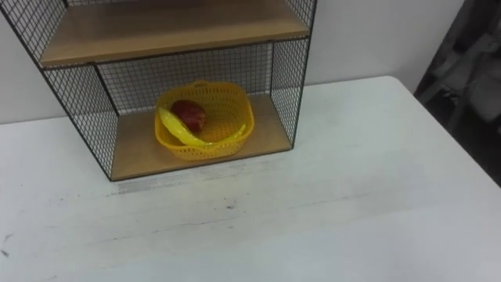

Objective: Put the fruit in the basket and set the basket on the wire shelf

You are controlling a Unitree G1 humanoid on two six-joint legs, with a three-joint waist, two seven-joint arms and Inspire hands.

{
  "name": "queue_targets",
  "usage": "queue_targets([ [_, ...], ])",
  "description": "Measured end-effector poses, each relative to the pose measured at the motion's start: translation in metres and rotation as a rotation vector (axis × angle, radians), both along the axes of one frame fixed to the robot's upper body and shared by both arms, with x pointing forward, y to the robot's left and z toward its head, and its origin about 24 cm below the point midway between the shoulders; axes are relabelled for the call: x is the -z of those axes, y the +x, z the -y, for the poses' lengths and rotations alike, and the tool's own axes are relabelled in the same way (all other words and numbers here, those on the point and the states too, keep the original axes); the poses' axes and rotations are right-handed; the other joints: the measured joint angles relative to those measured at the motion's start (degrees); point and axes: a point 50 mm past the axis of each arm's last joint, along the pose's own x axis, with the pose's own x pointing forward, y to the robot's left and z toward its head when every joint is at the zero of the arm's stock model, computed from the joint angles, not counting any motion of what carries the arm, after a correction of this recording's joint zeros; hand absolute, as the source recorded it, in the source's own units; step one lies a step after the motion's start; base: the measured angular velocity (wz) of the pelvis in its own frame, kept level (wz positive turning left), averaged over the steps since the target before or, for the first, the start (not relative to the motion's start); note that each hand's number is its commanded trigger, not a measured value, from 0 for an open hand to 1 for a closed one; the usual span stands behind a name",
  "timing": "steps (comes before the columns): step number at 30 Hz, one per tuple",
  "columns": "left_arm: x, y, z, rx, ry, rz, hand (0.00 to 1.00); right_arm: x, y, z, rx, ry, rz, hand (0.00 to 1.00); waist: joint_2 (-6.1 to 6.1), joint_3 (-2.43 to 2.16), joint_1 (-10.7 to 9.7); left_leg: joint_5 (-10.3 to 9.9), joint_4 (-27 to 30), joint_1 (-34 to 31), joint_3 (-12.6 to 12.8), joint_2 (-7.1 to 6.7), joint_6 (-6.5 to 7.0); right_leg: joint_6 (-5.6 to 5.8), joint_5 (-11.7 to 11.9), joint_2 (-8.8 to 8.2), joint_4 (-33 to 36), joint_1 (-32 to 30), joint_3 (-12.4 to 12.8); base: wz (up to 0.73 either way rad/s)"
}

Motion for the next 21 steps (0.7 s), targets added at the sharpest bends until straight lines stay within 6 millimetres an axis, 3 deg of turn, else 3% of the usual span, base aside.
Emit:
queue_targets([
  [1,0.0,0.005,-0.002,0.174,-0.024,-0.021,0.0,0.001,0.009,0.001,-0.098,0.029,0.007,0.0,-0.04,0.03,-0.2,0.1,-0.1,0.2,-0.4,-0.04,0.03,-0.01,0.3,0.34,-0.8,0.5,-0.4,0.16],
  [2,0.0,0.011,-0.003,0.283,-0.035,-0.048,0.0,0.002,0.017,0.0,-0.173,0.058,0.015,0.0,-0.13,0.45,0.0,0.3,-0.2,0.2,-0.6,-0.06,0.11,-0.05,0.5,0.38,-1.1,0.7,-0.7,0.15],
  [5,0.002,0.016,0.002,0.492,-0.055,-0.132,0.0,0.004,0.034,-0.007,-0.351,0.125,0.036,0.0,-0.07,1.23,0.2,0.4,-0.2,-0.1,-0.9,0.03,0.01,-0.16,0.7,0.51,-1.6,0.6,-1.1,0.06],
  [8,0.003,0.018,0.004,0.59,-0.074,-0.168,0.0,0.007,0.045,-0.016,-0.467,0.194,0.053,0.0,-0.24,1.52,0.2,0.5,-0.2,-0.7,-0.9,0.14,0.08,-0.31,0.6,0.63,-1.7,0.0,-1.1,0.0],
  [16,0.005,0.016,0.01,0.645,-0.113,-0.213,0.0,0.01,0.044,-0.027,-0.534,0.301,0.069,0.0,-0.34,1.48,0.3,0.7,-0.1,-0.7,-0.9,0.1,0.16,-0.39,0.7,0.72,-1.7,0.1,-1.1,0.0],
  [21,0.005,0.014,0.013,0.637,-0.135,-0.231,0.0,0.012,0.02,-0.028,-0.5,0.358,-0.008,0.0,-0.3,1.43,0.2,0.7,-0.3,0.8,-0.9,0.05,0.17,-0.36,0.7,0.67,-1.9,1.6,-1.0,0.0],
])
